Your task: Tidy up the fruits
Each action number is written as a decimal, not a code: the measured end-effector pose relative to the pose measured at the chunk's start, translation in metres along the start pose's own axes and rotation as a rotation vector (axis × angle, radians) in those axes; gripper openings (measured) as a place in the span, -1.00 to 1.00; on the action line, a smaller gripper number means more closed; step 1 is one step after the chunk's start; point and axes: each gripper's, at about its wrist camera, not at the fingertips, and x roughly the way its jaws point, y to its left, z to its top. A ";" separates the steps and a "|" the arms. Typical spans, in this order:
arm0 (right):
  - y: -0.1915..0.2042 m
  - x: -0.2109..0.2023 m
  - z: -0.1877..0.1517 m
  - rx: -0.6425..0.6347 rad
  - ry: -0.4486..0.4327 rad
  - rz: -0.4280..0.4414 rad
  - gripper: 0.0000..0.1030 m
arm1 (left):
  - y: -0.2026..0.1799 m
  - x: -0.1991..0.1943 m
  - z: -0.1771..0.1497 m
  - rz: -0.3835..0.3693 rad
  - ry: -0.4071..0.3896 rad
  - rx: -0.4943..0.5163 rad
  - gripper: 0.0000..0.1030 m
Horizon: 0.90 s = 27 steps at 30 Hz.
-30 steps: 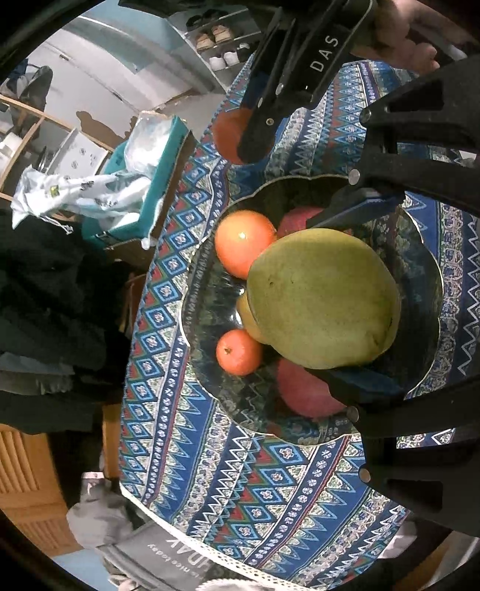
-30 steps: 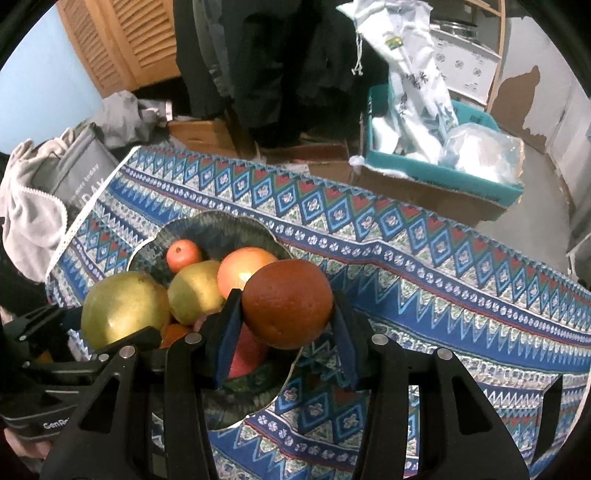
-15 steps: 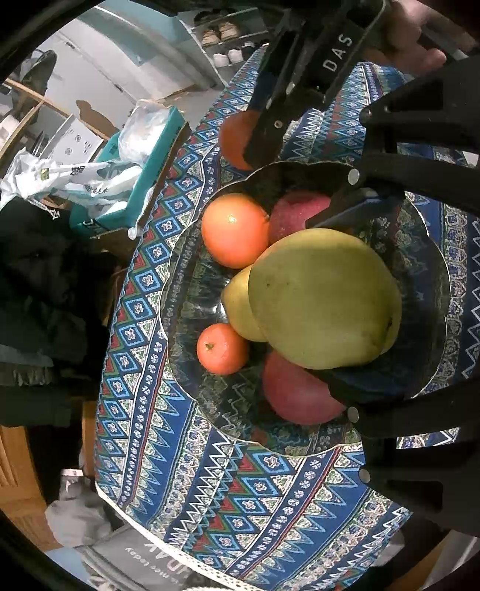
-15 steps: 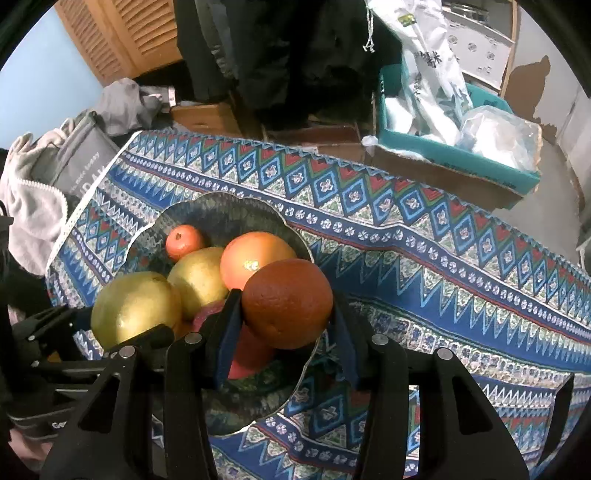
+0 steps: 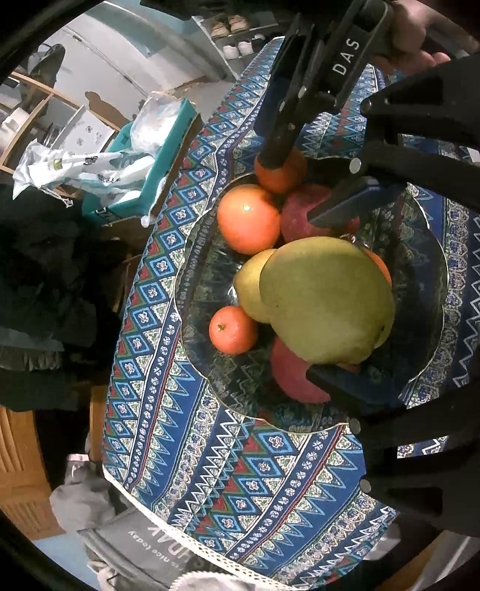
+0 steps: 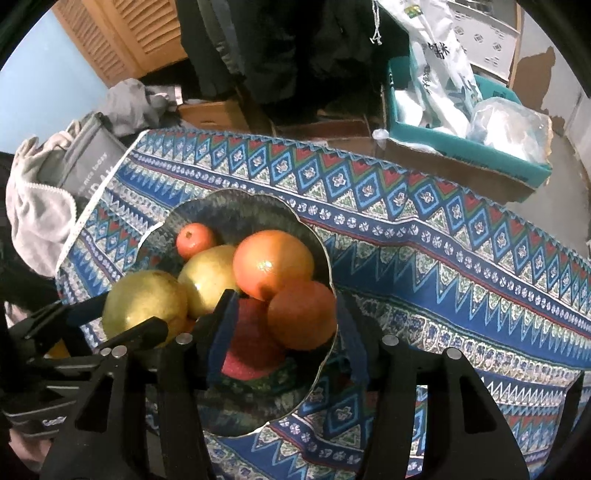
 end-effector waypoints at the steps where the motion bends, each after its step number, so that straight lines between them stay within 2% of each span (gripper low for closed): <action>1: 0.000 -0.002 0.001 0.000 -0.003 0.000 0.07 | 0.000 -0.002 0.000 0.001 -0.004 0.002 0.51; 5: 0.001 -0.008 0.003 0.007 -0.014 -0.002 0.10 | -0.004 -0.010 0.001 0.007 -0.027 0.024 0.51; 7: 0.000 -0.013 0.003 0.014 -0.024 -0.001 0.15 | -0.007 -0.014 0.001 0.014 -0.043 0.037 0.58; 16: 0.002 -0.052 0.007 0.011 -0.107 -0.029 0.17 | -0.016 -0.036 0.003 0.017 -0.094 0.059 0.58; 27: 0.007 -0.110 0.005 -0.029 -0.232 -0.159 0.31 | -0.030 -0.087 0.011 0.011 -0.198 0.081 0.62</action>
